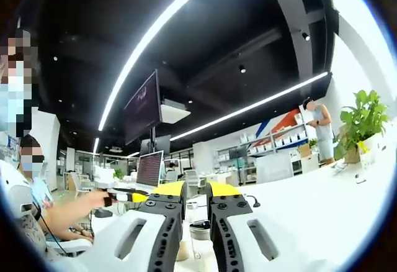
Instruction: Rotate the seasoning bottle until the label or dispensing opening points toward the visible target arrow and the bottle remains upright within the marked orientation range
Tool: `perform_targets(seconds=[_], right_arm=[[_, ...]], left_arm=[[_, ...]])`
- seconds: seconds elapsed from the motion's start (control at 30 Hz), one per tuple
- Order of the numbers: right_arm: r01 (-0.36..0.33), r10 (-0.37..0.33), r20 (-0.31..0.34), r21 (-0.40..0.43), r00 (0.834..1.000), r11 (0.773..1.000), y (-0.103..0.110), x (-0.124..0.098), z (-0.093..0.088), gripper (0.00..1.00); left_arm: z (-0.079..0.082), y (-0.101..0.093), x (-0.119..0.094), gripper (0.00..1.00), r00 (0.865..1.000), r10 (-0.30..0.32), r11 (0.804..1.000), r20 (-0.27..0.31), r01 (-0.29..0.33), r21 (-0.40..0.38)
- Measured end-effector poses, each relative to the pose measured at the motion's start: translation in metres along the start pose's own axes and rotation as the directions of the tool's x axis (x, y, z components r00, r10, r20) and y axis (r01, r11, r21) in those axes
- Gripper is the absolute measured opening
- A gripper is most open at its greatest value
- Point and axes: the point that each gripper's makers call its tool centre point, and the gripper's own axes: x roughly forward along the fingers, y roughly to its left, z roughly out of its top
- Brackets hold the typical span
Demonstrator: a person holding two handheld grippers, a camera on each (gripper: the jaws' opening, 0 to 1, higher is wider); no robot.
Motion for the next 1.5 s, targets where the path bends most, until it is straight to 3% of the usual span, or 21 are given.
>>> perform_targets(seconds=[0.07,0.1,0.17,0.2,0.3,0.43,0.57,0.6,0.7,0.9,1.13,1.23,1.5], right_arm=[[0.014,-0.014,-0.003,-0.009,1.000,1.000,-0.002,-0.001,0.001,0.11],[0.022,-0.022,-0.003,-0.013,1.000,1.000,-0.003,-0.001,0.002,0.11],[0.037,-0.037,0.003,-0.019,0.999,0.999,-0.004,-0.003,0.005,0.11],[0.042,-0.042,0.003,-0.021,0.999,0.999,-0.004,-0.003,0.005,0.11],[0.060,-0.061,-0.014,-0.036,0.998,0.998,-0.005,-0.004,0.002,0.11],[0.082,-0.083,-0.022,-0.038,0.996,0.996,-0.005,-0.005,-0.001,0.11],[0.104,-0.105,-0.018,-0.048,0.994,0.993,-0.003,-0.009,-0.001,0.11],[0.115,-0.115,-0.015,-0.049,0.993,0.992,-0.004,-0.011,0.000,0.11],[0.137,-0.138,-0.013,-0.052,0.990,0.989,-0.006,-0.016,0.001,0.11],[0.171,-0.172,-0.012,-0.061,0.985,0.983,-0.009,-0.024,0.003,0.11],[0.185,-0.186,-0.016,-0.068,0.982,0.980,-0.010,-0.026,0.002,0.11],[0.187,-0.189,-0.018,-0.066,0.982,0.980,-0.011,-0.027,0.001,0.11],[0.201,-0.202,-0.011,-0.055,0.979,0.978,-0.018,-0.034,0.002,0.11]], left_arm=[[-0.006,0.008,0.023,0.42,1.000,0.001,1.000,-0.023,0.000,0.027],[-0.011,0.004,0.033,0.36,0.998,-0.046,0.998,-0.052,0.048,0.045],[-0.012,0.002,0.051,0.30,0.995,-0.088,0.996,-0.045,0.087,-0.014],[-0.008,0.006,0.058,0.34,0.997,-0.077,0.997,-0.015,0.077,-0.017],[-0.005,0.008,0.073,0.44,0.999,-0.054,0.997,-0.004,0.054,0.051],[0.000,0.007,0.095,0.45,0.998,-0.058,0.995,0.033,0.055,0.088],[-0.009,0.018,0.114,0.45,0.999,-0.009,0.992,0.038,0.004,0.130],[-0.013,0.021,0.119,0.46,0.999,-0.005,0.992,0.040,0.000,0.123],[-0.024,0.026,0.130,0.48,0.999,-0.002,0.999,0.051,0.004,-0.035],[-0.038,0.036,0.145,0.48,0.999,0.036,0.999,0.037,-0.036,0.018],[-0.058,0.041,0.156,0.44,0.999,0.045,0.999,-0.007,-0.045,-0.010],[-0.057,0.039,0.157,0.36,0.999,0.032,0.999,0.008,-0.032,-0.031],[-0.055,0.042,0.161,0.34,1.000,0.017,0.995,0.013,-0.016,-0.099]])
